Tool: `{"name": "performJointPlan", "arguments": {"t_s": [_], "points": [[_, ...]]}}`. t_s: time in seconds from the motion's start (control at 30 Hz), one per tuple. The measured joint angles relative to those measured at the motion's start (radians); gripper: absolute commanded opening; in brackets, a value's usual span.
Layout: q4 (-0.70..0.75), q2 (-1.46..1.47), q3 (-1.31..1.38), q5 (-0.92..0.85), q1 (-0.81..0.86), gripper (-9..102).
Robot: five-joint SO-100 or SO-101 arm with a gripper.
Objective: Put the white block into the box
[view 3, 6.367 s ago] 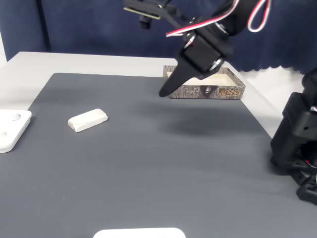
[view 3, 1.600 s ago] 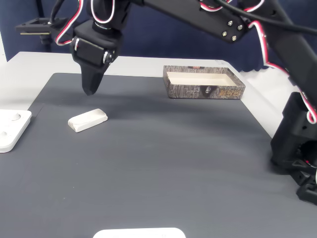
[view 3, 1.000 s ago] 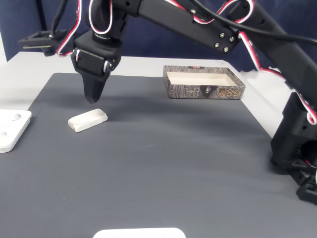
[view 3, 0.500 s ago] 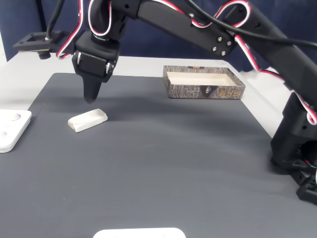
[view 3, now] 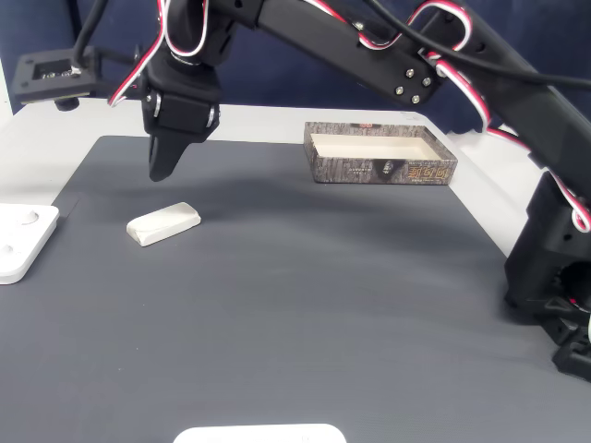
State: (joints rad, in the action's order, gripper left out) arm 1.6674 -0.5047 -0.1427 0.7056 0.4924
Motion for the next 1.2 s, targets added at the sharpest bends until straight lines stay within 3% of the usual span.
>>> {"name": "performJointPlan", "arguments": {"t_s": [0.53, 1.2], "points": [[0.0, 0.0, 0.008, 0.433, 0.005, -1], [0.052, 0.005, 0.008, 0.482, 0.008, -1]]}}
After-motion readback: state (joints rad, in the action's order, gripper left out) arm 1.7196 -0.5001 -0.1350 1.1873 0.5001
